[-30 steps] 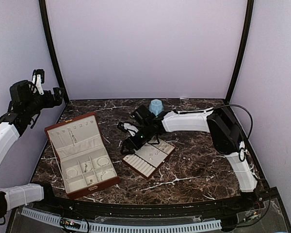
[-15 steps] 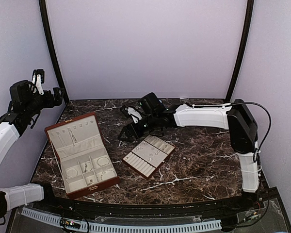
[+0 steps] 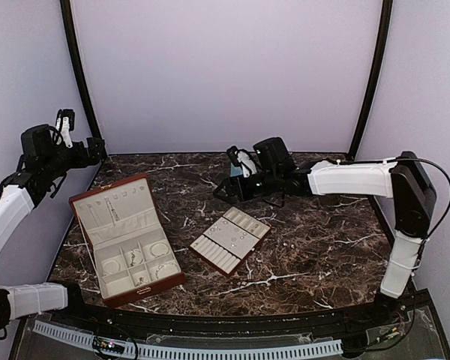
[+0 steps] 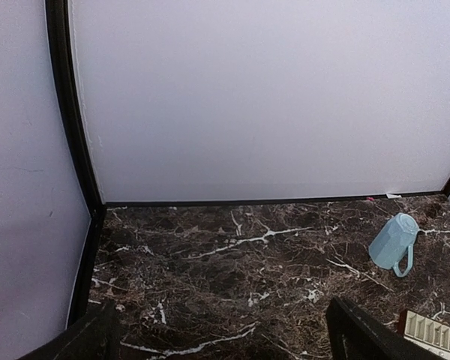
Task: Organize the mixed jewelry
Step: Move to the center of the board in the compartment layer, then adjust the ring at the center of the board.
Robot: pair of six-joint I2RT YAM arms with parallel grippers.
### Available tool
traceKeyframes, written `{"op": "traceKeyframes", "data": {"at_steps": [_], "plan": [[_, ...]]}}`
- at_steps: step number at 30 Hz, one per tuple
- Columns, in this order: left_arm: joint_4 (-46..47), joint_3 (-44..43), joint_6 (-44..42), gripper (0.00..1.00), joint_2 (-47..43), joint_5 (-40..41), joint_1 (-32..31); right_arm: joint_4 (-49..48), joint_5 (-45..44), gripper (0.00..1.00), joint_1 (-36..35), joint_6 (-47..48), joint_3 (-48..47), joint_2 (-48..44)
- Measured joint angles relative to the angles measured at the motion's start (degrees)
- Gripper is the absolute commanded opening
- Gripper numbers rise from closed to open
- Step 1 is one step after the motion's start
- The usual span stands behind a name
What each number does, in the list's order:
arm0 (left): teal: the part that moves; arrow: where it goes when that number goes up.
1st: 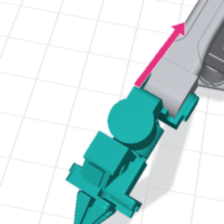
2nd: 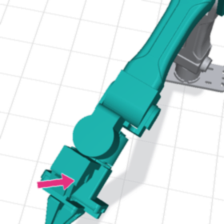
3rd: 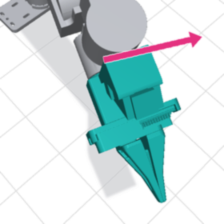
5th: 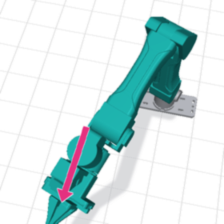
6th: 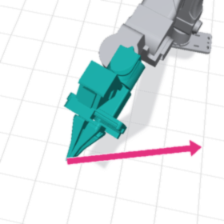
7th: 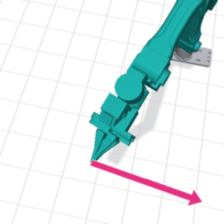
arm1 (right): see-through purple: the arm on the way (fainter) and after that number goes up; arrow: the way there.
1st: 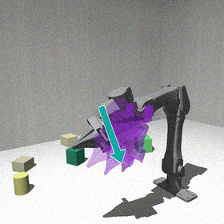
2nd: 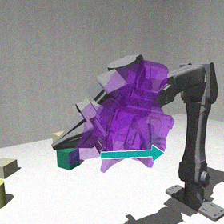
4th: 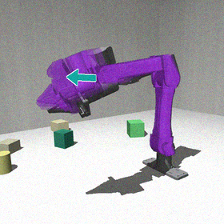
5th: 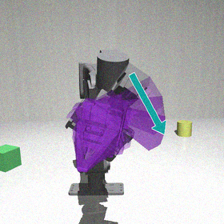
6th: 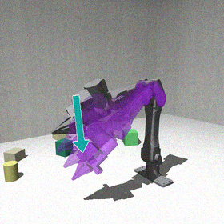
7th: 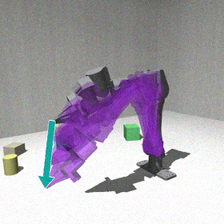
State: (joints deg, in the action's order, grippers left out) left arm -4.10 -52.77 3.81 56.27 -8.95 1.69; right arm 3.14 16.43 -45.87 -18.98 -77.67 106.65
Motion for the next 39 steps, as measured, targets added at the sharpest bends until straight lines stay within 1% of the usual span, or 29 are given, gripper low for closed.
{"op": "traceKeyframes", "data": {"at_steps": [3,5,8,14,18,21,25,31,34,39], "plan": [[0.15,-0.83,0.07,0.97,1.27,-1.11,-0.68,-0.22,-1.62,0.81,1.51,-0.42,3.98,-3.28],[0.15,-2.43,0.07,0.97,2.47,-1.33,-2.47,-0.37,-2.93,0.81,2.51,-0.76,6.97,-5.75],[0.28,-5.51,-0.20,0.97,4.74,-1.31,-6.84,-0.50,-4.59,0.81,3.85,-1.51,11.04,-9.05],[0.59,-12.33,-1.29,0.97,11.37,-1.09,-17.57,-0.68,-6.95,0.80,5.90,-3.30,16.85,-13.40],[0.72,-14.43,-1.70,0.97,14.86,-1.31,-22.60,-0.74,-8.44,0.80,7.04,-4.50,20.22,-15.19],[0.76,-14.69,-1.68,0.97,16.63,-1.88,-25.22,-0.68,-9.35,0.80,7.61,-5.64,23.15,-17.35],[0.83,-14.56,-1.38,0.97,17.70,-2.89,-27.43,-0.28,-10.95,0.79,8.31,-7.26,26.60,-20.59],[2.12,-11.41,-0.37,0.99,16.63,-2.16,-28.06,3.39,-15.47,0.73,8.46,-8.98,27.58,-21.79],[2.03,-9.73,-0.07,0.99,16.06,-1.33,-28.06,9.16,-20.44,0.71,7.17,-9.68,25.59,-20.92],[1.77,-9.64,0.07,0.99,16.04,-1.09,-28.06,14.16,-25.35,0.65,3.32,-10.86,21.57,-17.40]]}}
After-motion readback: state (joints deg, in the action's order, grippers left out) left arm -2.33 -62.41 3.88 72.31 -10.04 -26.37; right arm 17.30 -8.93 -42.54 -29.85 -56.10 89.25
